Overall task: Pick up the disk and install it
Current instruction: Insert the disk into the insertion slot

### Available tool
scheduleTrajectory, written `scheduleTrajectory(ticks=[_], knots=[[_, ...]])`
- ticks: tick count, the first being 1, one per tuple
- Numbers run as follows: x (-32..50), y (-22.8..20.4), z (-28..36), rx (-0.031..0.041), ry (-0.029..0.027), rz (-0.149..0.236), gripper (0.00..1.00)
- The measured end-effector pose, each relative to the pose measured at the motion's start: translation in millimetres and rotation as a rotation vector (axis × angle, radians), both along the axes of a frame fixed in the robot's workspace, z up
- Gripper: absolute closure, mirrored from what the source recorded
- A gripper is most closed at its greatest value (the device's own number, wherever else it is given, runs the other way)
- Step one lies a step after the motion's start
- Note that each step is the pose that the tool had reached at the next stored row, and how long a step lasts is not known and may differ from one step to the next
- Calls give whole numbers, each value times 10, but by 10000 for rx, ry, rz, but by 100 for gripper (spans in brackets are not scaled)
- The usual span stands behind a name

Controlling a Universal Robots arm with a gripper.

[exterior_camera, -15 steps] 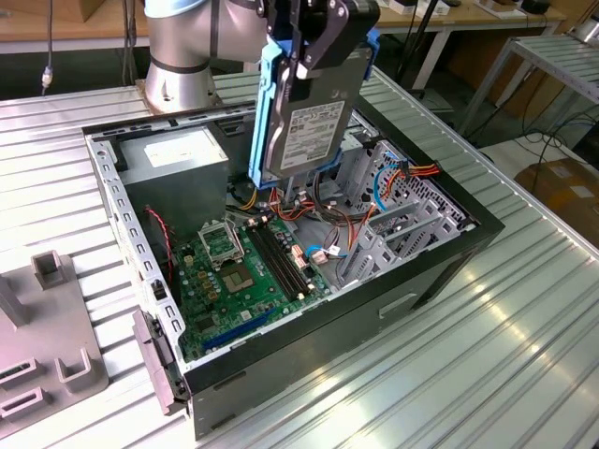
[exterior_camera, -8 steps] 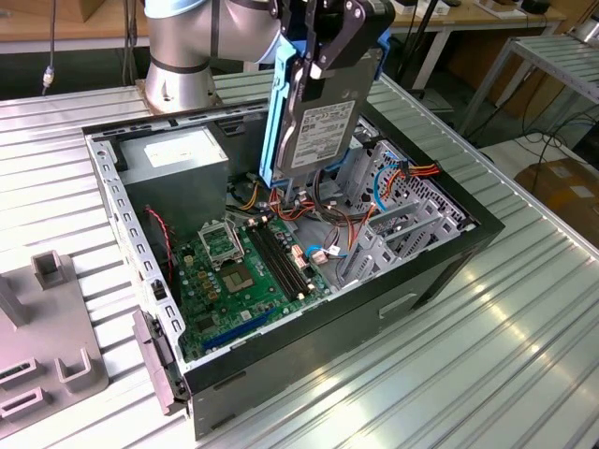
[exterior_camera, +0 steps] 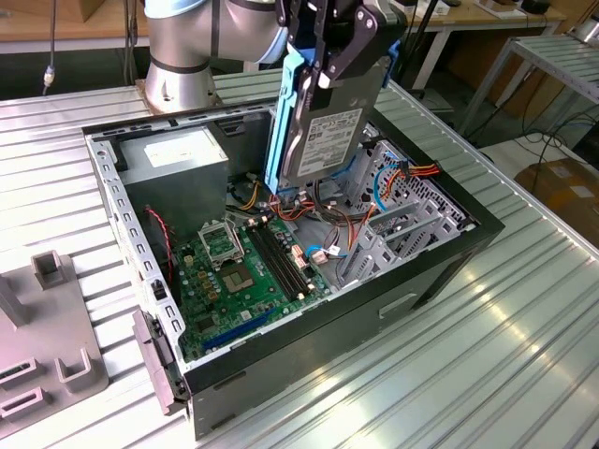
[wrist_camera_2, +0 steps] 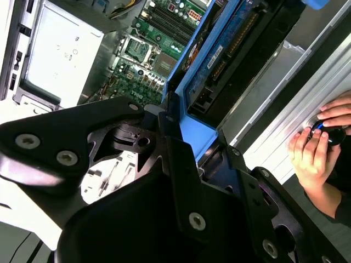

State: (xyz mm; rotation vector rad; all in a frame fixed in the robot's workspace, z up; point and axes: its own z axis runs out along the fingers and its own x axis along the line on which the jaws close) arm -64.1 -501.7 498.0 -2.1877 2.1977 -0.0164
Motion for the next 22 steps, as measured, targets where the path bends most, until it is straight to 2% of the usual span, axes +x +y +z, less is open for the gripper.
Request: scheduleTrajectory(ticks=[2, 16, 20, 22], knots=[[0, -20, -1, 0, 0, -3, 63], [6, -23, 0, -1, 1, 0, 63], [73, -22, -2, 1, 0, -2, 63], [159, -22, -2, 0, 0, -2, 63]])
